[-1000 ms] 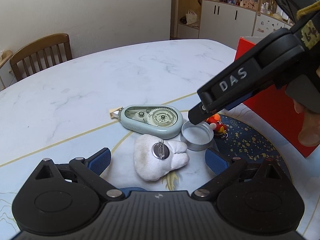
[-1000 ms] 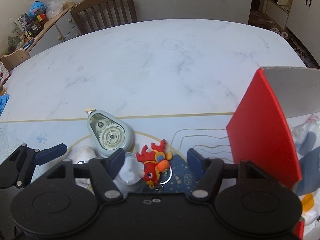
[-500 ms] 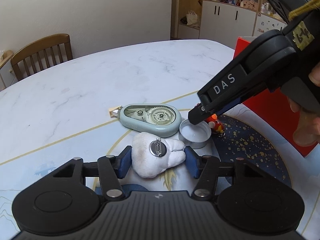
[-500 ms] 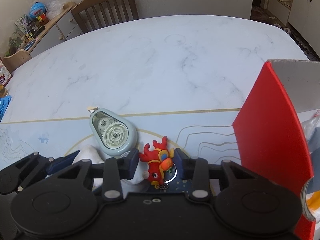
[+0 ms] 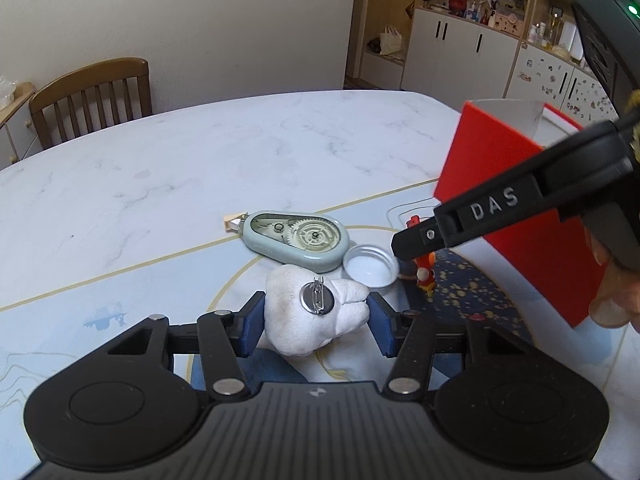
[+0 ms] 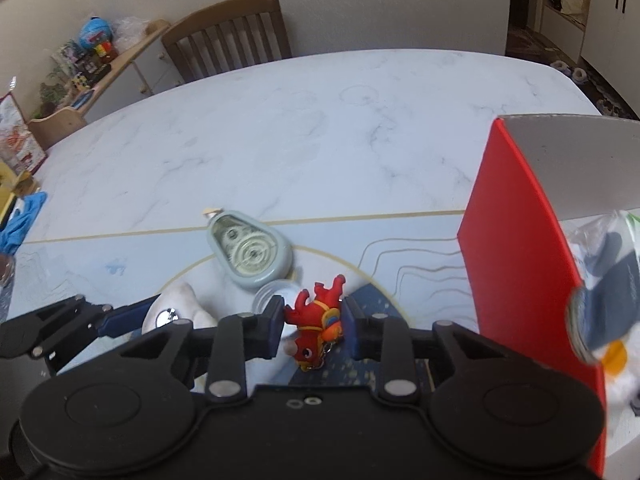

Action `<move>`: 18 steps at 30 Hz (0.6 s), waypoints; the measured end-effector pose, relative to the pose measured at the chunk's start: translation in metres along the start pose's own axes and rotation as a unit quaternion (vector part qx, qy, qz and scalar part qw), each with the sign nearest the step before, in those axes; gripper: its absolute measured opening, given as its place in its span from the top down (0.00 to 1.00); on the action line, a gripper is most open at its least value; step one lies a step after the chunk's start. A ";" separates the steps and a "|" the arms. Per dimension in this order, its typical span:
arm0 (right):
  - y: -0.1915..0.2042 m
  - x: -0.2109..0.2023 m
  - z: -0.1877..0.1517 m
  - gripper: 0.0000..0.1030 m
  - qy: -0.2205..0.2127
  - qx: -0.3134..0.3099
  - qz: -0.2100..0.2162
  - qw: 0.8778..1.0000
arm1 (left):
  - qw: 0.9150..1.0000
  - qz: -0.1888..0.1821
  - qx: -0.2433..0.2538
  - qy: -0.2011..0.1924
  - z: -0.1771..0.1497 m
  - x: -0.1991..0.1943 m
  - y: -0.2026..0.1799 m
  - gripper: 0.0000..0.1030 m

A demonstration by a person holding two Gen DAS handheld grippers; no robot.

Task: Organize objects
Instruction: 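Grasp the white plush with the left tool while the right tool grasps the red toy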

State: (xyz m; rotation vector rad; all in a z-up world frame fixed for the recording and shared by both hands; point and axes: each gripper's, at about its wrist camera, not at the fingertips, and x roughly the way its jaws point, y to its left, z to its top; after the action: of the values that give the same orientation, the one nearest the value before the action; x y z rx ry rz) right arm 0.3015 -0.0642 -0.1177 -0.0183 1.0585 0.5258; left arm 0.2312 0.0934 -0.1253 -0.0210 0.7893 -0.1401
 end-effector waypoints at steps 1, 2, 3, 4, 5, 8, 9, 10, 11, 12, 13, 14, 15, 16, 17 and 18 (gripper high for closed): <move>0.000 -0.005 -0.003 0.72 -0.003 -0.002 0.004 1.000 | 1.000 -0.001 0.000 0.000 -0.001 -0.004 -0.002 0.48; 0.001 -0.010 -0.005 0.72 -0.006 -0.003 0.007 1.000 | 1.000 -0.003 -0.001 0.000 -0.001 -0.008 -0.004 0.48; 0.001 -0.015 -0.007 0.72 -0.009 -0.005 0.011 1.000 | 1.000 -0.005 -0.002 0.000 -0.001 -0.011 -0.006 0.48; 0.001 -0.021 -0.009 0.72 -0.012 -0.005 0.016 1.000 | 1.000 -0.009 -0.003 0.001 -0.001 -0.015 -0.007 0.48; 0.001 -0.026 -0.011 0.72 -0.015 -0.004 0.021 1.000 | 1.000 -0.013 -0.005 0.003 0.000 -0.018 -0.009 0.48; -0.001 -0.042 -0.018 0.72 -0.021 -0.004 0.033 0.999 | 1.000 -0.024 -0.002 0.001 0.004 -0.031 -0.019 0.48; -0.001 -0.049 -0.021 0.72 -0.023 -0.007 0.037 0.999 | 1.000 -0.027 0.001 0.000 0.006 -0.035 -0.023 0.48; -0.001 -0.055 -0.023 0.72 -0.025 -0.010 0.040 0.999 | 1.000 -0.031 0.004 0.000 0.007 -0.039 -0.027 0.48; -0.001 -0.060 -0.025 0.72 -0.026 -0.012 0.043 0.999 | 0.999 -0.034 0.006 0.000 0.008 -0.044 -0.032 0.48; -0.002 -0.066 -0.027 0.72 -0.027 -0.015 0.046 0.998 | 0.999 -0.037 0.009 -0.001 0.009 -0.048 -0.037 0.48; -0.003 -0.072 -0.028 0.72 -0.029 -0.017 0.048 0.998 | 0.999 -0.040 0.011 -0.001 0.010 -0.053 -0.041 0.48; -0.005 -0.077 -0.029 0.72 -0.031 -0.018 0.051 0.998 | 0.999 -0.042 0.014 -0.001 0.012 -0.057 -0.046 0.48; -0.006 -0.084 -0.029 0.72 -0.035 -0.019 0.053 0.998 | 0.999 -0.045 0.017 -0.001 0.013 -0.061 -0.051 0.48; -0.008 -0.090 -0.030 0.72 -0.039 -0.019 0.054 0.998 | 0.999 -0.047 0.020 -0.001 0.015 -0.065 -0.056 0.48; -0.010 -0.096 -0.030 0.72 -0.045 -0.018 0.054 0.997 | 0.999 -0.048 0.023 -0.001 0.017 -0.068 -0.062 0.48; -0.013 -0.103 -0.030 0.72 -0.051 -0.018 0.056 0.997 | 0.998 -0.049 0.026 0.000 0.019 -0.072 -0.067 0.48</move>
State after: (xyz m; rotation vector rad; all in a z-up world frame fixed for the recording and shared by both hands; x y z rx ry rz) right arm 0.2429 -0.1247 -0.0502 0.0354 0.9546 0.6400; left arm 0.1869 0.0362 -0.0566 -0.0116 0.7845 -0.2537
